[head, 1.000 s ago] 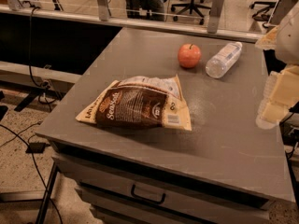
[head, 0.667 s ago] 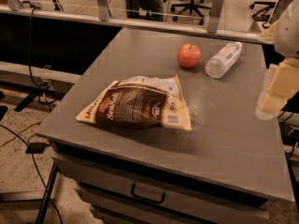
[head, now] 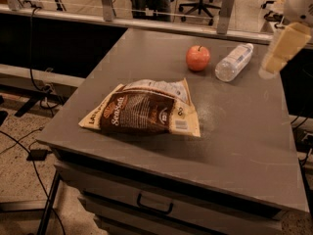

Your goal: Move apple near brown chip bag

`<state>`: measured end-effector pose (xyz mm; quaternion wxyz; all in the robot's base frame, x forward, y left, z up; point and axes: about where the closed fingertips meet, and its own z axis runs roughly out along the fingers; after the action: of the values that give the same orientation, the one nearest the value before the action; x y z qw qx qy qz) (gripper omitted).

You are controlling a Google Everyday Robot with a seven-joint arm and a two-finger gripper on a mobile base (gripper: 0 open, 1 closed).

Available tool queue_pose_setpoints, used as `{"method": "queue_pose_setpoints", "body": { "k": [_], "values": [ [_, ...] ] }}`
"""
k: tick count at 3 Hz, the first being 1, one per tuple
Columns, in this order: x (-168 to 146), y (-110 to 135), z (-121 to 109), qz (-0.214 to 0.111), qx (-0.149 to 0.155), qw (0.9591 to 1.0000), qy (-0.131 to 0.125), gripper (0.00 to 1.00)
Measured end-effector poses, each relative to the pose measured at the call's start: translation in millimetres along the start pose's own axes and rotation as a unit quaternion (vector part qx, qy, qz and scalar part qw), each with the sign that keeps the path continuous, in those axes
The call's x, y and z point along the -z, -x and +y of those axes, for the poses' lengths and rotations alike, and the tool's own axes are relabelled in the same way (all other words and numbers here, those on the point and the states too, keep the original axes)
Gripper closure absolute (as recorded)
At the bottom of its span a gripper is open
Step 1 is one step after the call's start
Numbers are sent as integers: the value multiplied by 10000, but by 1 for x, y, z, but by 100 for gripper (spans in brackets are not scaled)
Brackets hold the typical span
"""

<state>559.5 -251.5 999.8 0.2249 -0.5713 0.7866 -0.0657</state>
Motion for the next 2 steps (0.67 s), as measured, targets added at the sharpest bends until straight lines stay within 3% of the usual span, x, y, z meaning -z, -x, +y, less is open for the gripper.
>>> {"method": "queue_pose_setpoints", "body": {
  "k": [1,2],
  "values": [
    [-35,23,-45,-769,-126,9965,-310,0],
    [-63,36,-63,-1588,-569,9842,-537,0]
  ]
}}
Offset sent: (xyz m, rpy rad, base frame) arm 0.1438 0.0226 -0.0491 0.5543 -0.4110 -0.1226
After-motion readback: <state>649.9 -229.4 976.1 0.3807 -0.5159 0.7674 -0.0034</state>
